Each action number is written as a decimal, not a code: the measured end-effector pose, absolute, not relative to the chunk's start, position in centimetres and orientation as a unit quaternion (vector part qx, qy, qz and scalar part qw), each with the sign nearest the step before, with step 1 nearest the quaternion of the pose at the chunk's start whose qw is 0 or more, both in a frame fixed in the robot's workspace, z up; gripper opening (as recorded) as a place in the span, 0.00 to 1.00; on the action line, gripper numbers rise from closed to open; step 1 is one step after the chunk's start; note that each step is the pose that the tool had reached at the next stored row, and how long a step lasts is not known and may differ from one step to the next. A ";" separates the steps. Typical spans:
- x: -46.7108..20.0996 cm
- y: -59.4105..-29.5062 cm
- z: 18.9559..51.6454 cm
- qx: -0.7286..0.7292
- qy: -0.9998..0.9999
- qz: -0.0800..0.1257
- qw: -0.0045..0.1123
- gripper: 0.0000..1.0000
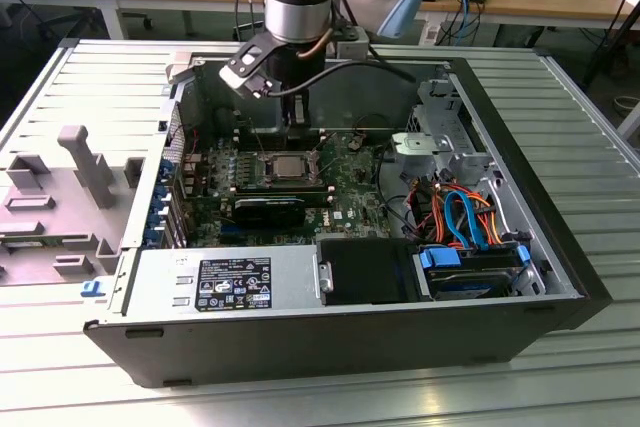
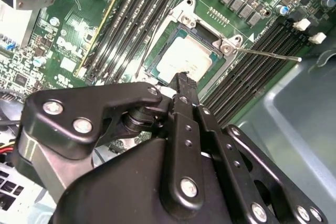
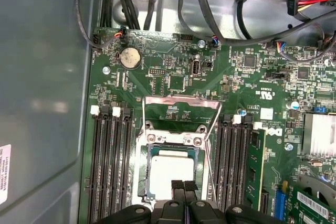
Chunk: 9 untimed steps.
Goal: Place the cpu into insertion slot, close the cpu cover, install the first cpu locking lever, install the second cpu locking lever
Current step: 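Place the cpu into insertion slot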
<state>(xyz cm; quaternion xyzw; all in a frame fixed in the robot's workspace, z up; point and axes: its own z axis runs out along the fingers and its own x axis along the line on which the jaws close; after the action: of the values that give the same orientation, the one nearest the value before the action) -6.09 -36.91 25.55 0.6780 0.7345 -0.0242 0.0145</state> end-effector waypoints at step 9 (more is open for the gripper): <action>-6.1 -36.9 26.7 0.678 0.735 -0.024 0.014 0.11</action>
<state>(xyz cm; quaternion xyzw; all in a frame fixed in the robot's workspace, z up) -6.09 -36.91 26.74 0.6780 0.7345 -0.0239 0.0142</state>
